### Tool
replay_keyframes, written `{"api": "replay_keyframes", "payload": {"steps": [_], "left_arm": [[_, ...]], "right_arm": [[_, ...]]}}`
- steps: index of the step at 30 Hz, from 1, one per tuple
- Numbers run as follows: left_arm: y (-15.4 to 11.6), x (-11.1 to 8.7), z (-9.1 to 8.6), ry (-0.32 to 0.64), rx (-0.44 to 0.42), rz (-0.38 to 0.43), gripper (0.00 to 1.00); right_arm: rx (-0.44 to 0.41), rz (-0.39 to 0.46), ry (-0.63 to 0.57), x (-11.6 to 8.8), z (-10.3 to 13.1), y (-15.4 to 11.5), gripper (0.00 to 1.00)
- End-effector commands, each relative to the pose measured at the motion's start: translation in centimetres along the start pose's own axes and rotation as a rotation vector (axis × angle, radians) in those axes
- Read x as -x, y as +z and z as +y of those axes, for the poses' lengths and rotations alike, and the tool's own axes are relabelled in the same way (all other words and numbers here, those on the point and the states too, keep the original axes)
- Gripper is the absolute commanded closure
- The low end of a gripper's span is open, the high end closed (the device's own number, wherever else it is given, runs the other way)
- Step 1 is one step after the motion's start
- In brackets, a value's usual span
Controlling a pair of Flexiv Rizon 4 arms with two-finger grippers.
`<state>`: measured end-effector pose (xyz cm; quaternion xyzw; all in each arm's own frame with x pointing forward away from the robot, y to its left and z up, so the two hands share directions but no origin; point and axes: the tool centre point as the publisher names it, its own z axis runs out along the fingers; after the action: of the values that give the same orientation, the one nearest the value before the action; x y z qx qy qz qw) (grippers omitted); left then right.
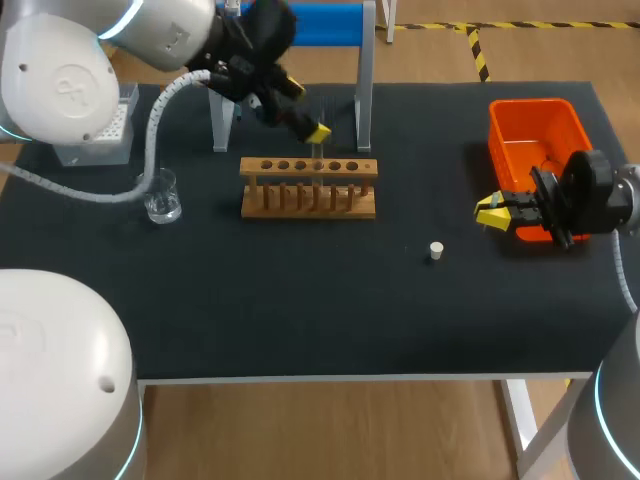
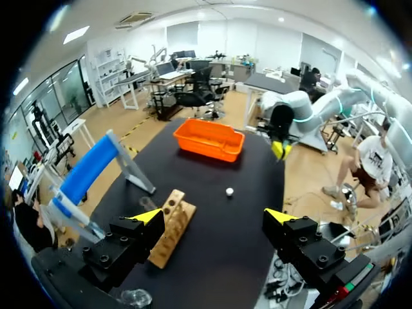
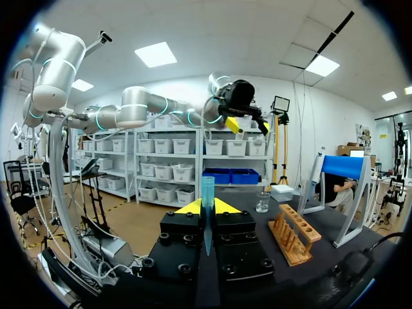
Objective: Invert the test tube, pick up the pipette, mount the tip to pipette, aspirate from beaker and dispense into the tube, eject the tip, return the pipette, and cap with the stopper.
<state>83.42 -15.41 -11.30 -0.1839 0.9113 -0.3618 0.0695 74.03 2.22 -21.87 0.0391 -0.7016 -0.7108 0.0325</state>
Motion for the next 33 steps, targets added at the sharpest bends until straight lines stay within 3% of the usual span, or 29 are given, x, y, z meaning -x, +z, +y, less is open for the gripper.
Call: {"api": "replay_keyframes", "payload": {"steps": [1, 9, 17, 25, 33], "left_arm": [[-2.6, 1.5, 1.6, -0.014, 0.018, -0.043, 0.00], [-4.8, 5.6, 4.3, -0.068, 0.067, -0.123, 0.00], [-5.8, 9.3, 6.5, -0.158, 0.020, -0.257, 0.00], [-5.0, 12.0, 7.8, -0.270, -0.020, -0.393, 0.00], [-3.6, 13.7, 7.5, -0.365, -0.033, -0.546, 0.00]], "right_arm": [[-0.001, 0.002, 0.000, 0.0, 0.0, -0.1, 1.00], [-0.001, 0.002, 0.000, 0.0, 0.0, -0.1, 1.00], [-0.001, 0.002, 0.000, 0.0, 0.0, -0.1, 1.00], [-0.001, 0.002, 0.000, 0.0, 0.0, -0.1, 1.00], [-0.001, 0.002, 0.000, 0.0, 0.0, -0.1, 1.00]]}}
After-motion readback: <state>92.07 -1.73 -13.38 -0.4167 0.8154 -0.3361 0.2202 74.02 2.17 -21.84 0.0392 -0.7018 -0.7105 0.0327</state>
